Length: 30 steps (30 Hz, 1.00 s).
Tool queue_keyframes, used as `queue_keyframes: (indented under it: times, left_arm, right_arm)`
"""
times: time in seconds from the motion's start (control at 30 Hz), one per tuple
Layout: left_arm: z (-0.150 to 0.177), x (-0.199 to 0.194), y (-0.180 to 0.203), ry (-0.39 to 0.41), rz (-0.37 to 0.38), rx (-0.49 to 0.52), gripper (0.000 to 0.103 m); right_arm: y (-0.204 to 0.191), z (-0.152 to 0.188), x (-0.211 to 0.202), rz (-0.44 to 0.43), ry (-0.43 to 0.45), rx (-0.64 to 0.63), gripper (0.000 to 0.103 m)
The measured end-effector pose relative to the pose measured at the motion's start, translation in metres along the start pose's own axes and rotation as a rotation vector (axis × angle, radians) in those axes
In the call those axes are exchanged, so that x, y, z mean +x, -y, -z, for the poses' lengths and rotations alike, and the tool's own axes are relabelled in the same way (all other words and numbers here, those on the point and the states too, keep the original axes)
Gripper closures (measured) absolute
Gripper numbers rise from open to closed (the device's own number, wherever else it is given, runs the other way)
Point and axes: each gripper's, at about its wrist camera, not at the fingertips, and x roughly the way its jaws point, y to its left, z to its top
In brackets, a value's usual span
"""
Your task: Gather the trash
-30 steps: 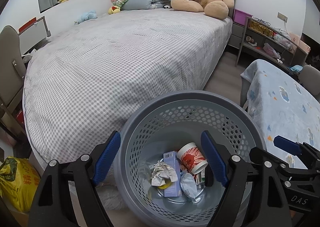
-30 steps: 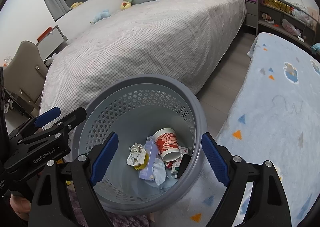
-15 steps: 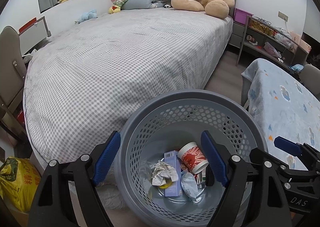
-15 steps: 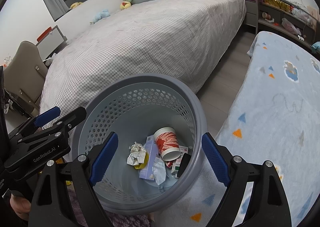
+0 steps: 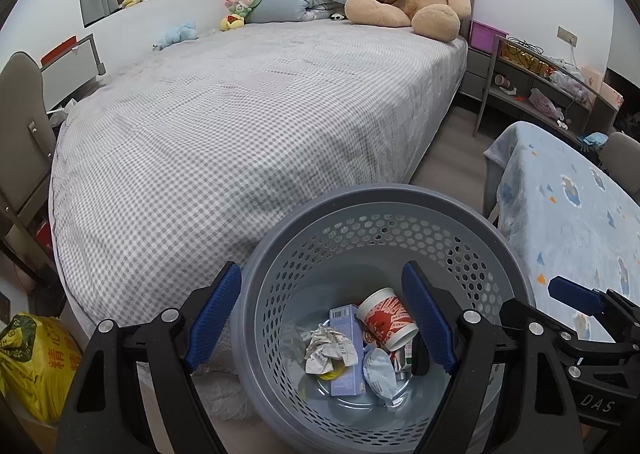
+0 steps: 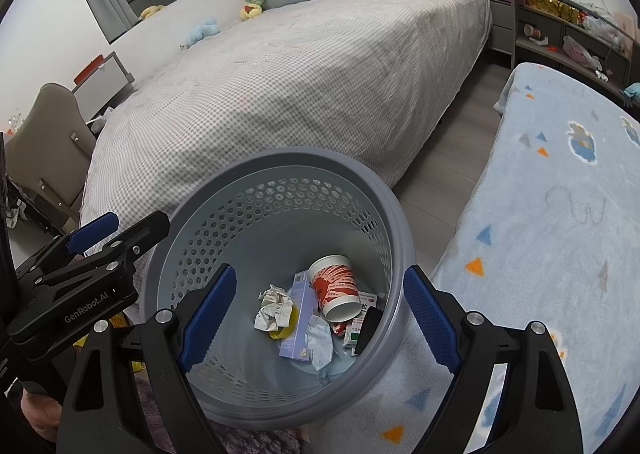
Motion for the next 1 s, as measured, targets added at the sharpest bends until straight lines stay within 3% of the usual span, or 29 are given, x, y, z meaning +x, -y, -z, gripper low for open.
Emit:
queue_keyframes:
  times: [1.0]
  left_arm:
    - [-0.0003,0.0000,-0.0022,-0.003,-0.006,0.000,0.024]
  right_arm:
    - [-0.0001,-0.0001,0.0003,0.000,0.000,0.001,0.019]
